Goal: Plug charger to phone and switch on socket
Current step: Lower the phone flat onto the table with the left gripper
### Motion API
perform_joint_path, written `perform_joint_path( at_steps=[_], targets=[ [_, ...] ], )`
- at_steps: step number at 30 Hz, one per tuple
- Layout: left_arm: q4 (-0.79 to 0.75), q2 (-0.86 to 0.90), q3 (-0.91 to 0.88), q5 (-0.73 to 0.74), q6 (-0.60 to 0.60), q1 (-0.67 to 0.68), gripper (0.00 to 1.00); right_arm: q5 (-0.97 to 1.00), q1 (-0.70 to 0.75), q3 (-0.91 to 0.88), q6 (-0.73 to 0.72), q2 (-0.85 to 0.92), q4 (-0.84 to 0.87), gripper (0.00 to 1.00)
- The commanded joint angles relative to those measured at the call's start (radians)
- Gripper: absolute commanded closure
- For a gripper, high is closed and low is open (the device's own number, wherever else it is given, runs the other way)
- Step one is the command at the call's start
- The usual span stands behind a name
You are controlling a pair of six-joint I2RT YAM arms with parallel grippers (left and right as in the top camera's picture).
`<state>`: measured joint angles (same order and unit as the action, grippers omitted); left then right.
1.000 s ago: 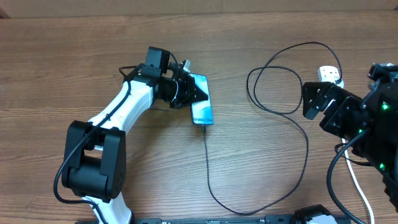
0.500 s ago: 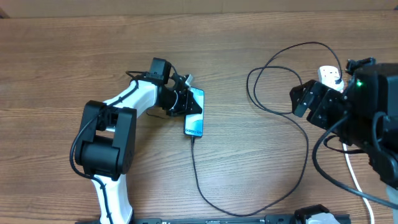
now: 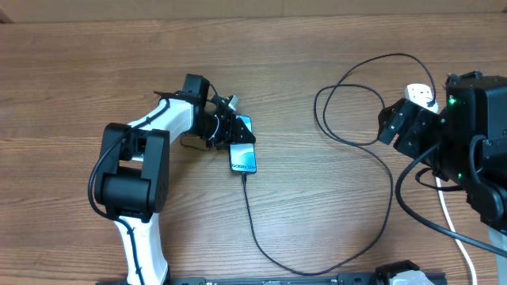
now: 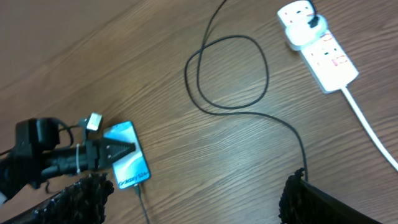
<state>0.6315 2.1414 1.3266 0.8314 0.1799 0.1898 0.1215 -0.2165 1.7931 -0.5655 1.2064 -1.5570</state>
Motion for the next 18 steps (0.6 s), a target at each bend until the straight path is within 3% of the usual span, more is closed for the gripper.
perform_joint_path(
  at_steps=[1,7,14,17,18],
  targets=[
    [0.06,0.021,-0.009,-0.191,-0.013,0.0,0.55,0.063,0.005,0.013,-0.033,0.007,0.001,0.09],
    [0.144,0.021,-0.008,-0.369,0.027,0.0,0.49,0.065,0.005,0.013,-0.038,0.026,-0.001,0.09],
    [0.13,0.021,-0.008,-0.365,0.054,0.001,0.48,0.065,0.005,0.013,-0.038,0.043,-0.002,0.09],
    [0.118,0.021,-0.008,-0.313,-0.017,0.006,0.46,0.065,0.005,0.013,-0.038,0.046,-0.002,0.08],
    [0.119,0.021,-0.008,-0.312,-0.034,0.01,0.45,0.065,0.005,0.013,-0.038,0.046,-0.003,0.04]
  ],
)
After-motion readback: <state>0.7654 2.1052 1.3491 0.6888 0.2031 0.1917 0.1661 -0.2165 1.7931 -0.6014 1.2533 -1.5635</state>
